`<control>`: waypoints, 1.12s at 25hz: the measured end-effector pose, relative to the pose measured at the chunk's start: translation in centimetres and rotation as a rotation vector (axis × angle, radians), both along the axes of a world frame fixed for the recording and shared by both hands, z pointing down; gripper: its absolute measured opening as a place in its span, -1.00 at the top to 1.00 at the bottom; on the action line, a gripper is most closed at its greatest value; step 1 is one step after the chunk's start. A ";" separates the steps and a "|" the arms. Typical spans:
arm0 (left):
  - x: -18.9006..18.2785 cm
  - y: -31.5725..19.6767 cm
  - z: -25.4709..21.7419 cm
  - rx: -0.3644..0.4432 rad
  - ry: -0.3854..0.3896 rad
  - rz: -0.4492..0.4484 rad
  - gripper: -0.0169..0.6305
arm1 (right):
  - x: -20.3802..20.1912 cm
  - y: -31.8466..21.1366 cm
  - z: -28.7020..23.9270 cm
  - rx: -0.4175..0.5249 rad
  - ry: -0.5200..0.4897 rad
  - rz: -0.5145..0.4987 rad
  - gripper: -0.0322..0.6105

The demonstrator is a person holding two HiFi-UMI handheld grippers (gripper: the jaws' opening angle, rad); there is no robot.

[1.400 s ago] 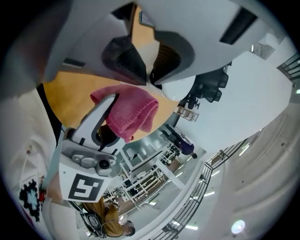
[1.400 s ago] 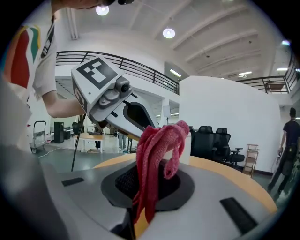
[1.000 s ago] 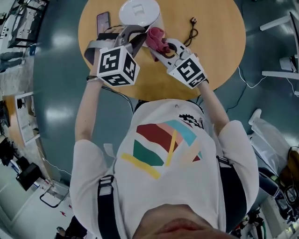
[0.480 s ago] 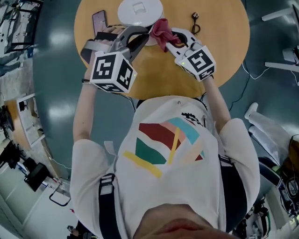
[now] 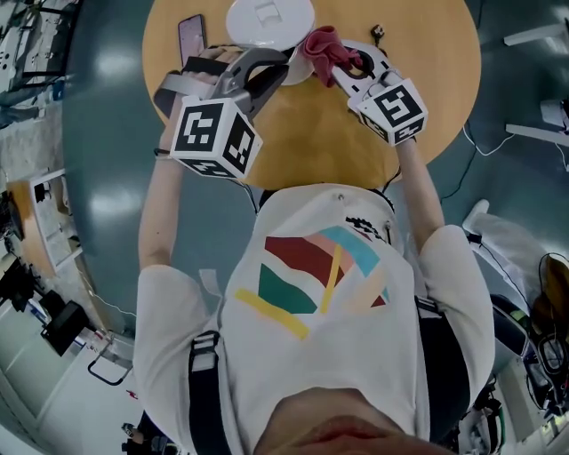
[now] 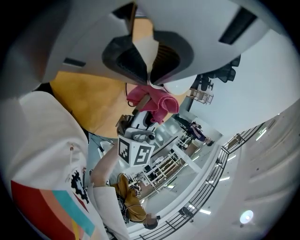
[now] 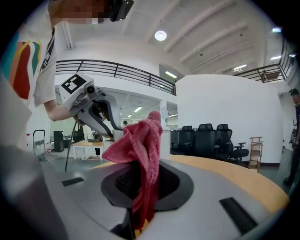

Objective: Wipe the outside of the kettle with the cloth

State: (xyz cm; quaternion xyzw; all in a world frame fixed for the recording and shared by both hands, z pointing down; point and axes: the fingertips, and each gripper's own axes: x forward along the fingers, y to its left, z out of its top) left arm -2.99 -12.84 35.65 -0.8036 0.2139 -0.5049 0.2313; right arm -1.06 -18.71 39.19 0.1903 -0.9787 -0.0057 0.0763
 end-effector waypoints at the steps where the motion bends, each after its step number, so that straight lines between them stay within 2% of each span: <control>1: 0.0 0.2 0.0 -0.002 0.000 0.006 0.69 | 0.2 -0.5 -0.1 0.002 -0.002 0.008 0.78; 6: -1.6 1.4 -0.3 -0.007 -0.011 0.050 0.70 | -0.3 -3.6 -0.9 0.044 0.023 0.013 0.78; 11: -3.6 1.7 -0.7 0.020 0.010 0.076 0.70 | -3.0 -5.5 -1.5 0.103 0.097 -0.086 0.78; 15: -4.8 1.6 -0.9 0.040 0.061 0.101 0.70 | -5.7 -7.3 -1.2 0.146 0.136 -0.154 0.78; 21: -3.7 1.7 -0.4 0.036 0.112 0.126 0.70 | -9.9 -10.0 -0.7 0.259 0.127 -0.340 0.78; 25: -4.0 1.3 -0.2 0.017 0.136 0.144 0.70 | -13.9 -10.8 -0.1 0.348 0.198 -0.490 0.78; 28: -4.2 1.0 -0.3 0.011 0.161 0.138 0.71 | -15.7 -10.8 0.3 0.367 0.224 -0.565 0.78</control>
